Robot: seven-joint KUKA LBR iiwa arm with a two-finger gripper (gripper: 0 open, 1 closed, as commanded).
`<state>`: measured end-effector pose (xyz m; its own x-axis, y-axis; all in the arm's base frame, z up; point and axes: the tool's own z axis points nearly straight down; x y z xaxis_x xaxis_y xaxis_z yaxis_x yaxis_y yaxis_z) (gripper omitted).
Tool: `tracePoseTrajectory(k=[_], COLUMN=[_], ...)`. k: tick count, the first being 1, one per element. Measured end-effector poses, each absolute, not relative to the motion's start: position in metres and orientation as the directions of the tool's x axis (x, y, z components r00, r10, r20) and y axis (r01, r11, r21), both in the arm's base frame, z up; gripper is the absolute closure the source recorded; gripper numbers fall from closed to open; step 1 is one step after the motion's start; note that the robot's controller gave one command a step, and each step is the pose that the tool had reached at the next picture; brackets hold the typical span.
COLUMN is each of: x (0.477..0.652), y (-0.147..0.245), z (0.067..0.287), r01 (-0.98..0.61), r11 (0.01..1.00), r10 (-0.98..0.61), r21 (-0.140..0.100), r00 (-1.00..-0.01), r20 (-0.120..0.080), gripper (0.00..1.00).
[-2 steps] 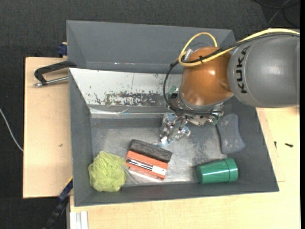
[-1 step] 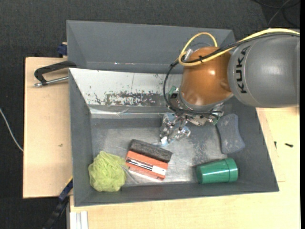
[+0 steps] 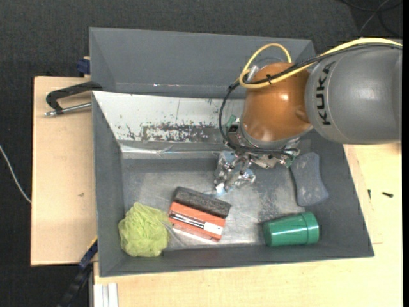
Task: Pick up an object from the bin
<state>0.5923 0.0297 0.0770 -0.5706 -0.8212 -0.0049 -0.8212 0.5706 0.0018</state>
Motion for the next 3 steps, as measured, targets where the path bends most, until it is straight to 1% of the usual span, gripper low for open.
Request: tracePoseTrajectory(k=[3], x=[0.5923], y=[0.0297], z=[0.0769], r01=[-0.821], r11=[0.571], r10=[-0.821], r21=[0.002], r00=[-0.571], r20=[-0.005], gripper=[1.0])
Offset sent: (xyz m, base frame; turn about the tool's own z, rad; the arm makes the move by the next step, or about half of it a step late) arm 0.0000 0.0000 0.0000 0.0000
